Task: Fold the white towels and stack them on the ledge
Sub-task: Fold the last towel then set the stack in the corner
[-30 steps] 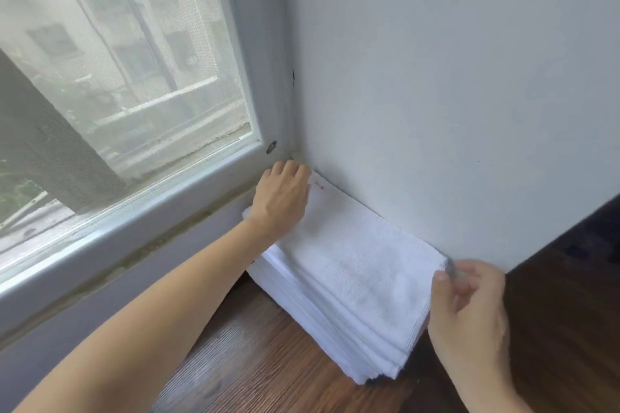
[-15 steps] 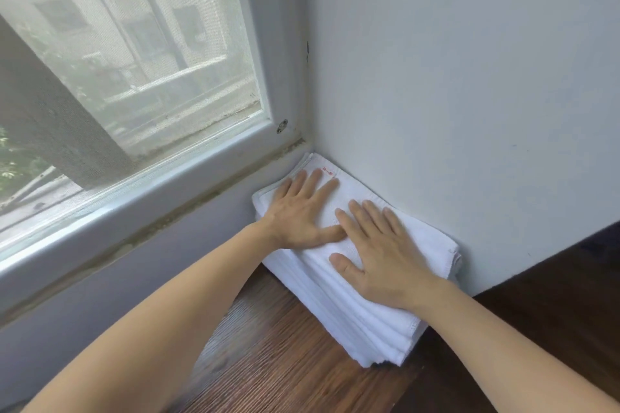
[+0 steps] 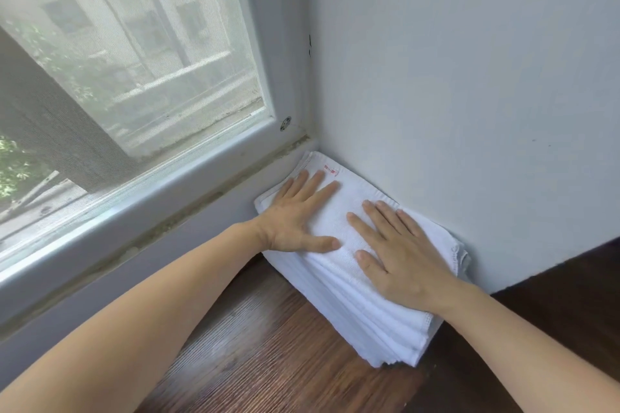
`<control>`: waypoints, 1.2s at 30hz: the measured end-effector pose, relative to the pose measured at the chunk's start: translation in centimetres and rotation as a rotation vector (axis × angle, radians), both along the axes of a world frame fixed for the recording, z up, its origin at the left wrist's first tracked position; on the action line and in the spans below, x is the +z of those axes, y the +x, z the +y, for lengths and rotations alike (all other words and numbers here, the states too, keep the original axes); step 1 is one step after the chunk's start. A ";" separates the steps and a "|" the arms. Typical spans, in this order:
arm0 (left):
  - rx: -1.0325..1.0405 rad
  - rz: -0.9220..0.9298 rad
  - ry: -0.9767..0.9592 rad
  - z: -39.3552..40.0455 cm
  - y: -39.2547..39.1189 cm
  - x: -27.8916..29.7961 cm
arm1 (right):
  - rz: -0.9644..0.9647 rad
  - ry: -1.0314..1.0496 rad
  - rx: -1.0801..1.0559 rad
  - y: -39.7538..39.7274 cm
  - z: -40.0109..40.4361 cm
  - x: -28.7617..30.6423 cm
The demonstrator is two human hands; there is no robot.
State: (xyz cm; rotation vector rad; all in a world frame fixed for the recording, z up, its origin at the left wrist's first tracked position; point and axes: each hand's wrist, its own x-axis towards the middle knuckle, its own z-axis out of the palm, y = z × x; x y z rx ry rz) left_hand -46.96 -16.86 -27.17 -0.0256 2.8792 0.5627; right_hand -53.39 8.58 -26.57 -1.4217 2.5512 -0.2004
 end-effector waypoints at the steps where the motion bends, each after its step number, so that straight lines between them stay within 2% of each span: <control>1: -0.003 -0.005 -0.008 0.1 0.0 0.1 | 0.010 0.006 -0.001 0.0 0.0 -0.1; 7: 0.107 -0.137 -0.177 2.2 -1.8 2.3 | 0.044 0.024 -0.053 1.0 -0.3 0.9; 12: 0.125 0.084 -0.241 7.3 -0.8 0.9 | 0.063 -0.009 -0.083 1.6 0.1 -0.6; 16: 0.124 0.001 -0.251 6.8 -0.4 1.0 | 0.096 -0.092 -0.126 2.3 -0.2 -0.4; 20: 0.114 -0.007 -0.403 8.9 -0.5 4.1 | 0.110 -0.371 -0.333 4.1 1.1 0.7; 24: 0.023 0.177 -0.168 14.9 1.5 5.8 | 0.117 -0.891 -0.672 9.7 4.4 -0.2; 26: -0.024 0.130 -0.113 17.9 2.3 5.2 | 0.041 -1.082 -0.929 12.8 4.7 -2.4; 29: -0.022 0.037 -0.278 21.2 2.7 3.6 | -0.321 -1.126 -1.256 14.7 4.8 -4.1; 32: -0.003 0.076 -0.434 22.7 2.5 2.2 | -0.703 -1.269 -1.250 15.2 4.5 -4.8; 36: 0.067 0.125 -0.532 24.9 2.6 1.4 | -0.652 -1.463 -1.341 15.5 4.7 -8.2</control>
